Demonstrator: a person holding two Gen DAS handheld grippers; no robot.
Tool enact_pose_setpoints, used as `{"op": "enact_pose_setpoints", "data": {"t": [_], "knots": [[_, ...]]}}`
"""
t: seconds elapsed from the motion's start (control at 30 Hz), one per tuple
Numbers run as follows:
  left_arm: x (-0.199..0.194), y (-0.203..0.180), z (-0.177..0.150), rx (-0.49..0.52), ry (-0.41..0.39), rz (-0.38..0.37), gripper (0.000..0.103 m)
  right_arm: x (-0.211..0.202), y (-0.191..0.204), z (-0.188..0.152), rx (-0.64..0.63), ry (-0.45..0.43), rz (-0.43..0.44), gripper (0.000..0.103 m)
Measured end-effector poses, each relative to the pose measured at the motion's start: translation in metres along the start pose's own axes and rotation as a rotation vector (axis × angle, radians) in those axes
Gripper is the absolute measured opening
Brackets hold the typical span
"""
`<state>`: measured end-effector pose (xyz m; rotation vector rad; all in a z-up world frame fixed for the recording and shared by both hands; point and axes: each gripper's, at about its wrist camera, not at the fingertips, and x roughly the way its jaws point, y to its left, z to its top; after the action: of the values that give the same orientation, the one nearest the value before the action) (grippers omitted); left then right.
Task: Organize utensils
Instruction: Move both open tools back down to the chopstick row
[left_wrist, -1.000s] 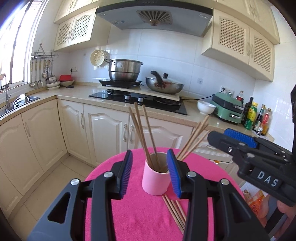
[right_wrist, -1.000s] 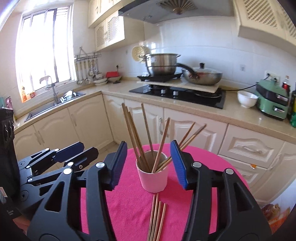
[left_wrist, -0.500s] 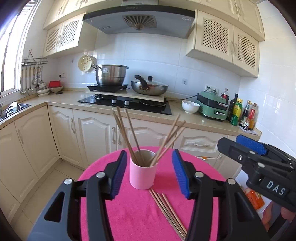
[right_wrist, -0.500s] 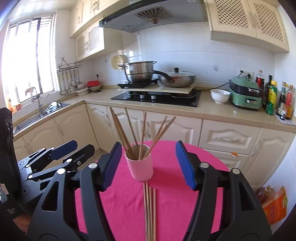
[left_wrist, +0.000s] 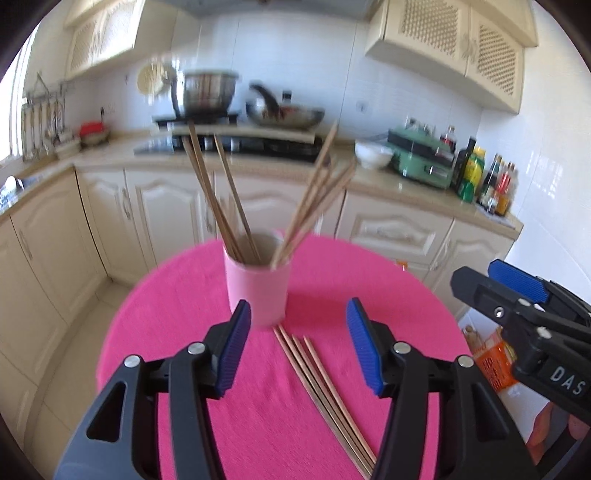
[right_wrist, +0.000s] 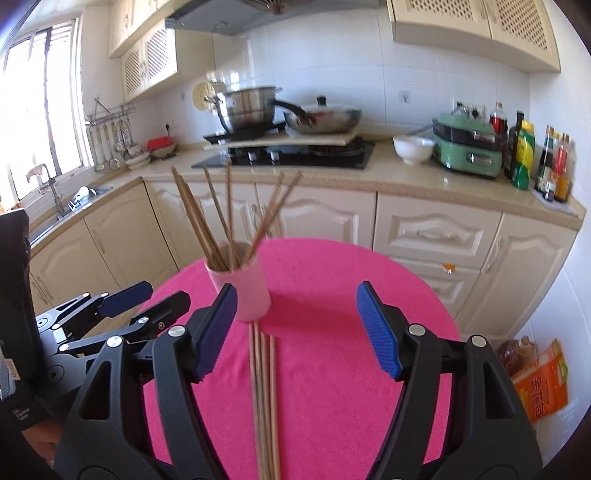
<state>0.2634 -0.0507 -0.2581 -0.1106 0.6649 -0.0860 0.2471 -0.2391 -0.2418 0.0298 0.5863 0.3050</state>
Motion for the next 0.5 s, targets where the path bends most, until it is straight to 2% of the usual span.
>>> {"op": "enact_pose_setpoints", "data": {"t": [0.07,0.33,0.5], "knots": [[0.021,-0.002,-0.008,-0.007,0.076,0.010,0.054,0.009,-0.007,-0.008,0.003,0.033,-0.008,0.067],[0.084,-0.003,-0.044,-0.049,0.294,0.041,0.054,0.048,-0.032,-0.042,0.038,0.184,-0.006,0.067],[0.113,0.001,-0.062,-0.054,0.407,0.123,0.054,0.066,-0.038,-0.057,0.048,0.254,0.004,0.067]]}}
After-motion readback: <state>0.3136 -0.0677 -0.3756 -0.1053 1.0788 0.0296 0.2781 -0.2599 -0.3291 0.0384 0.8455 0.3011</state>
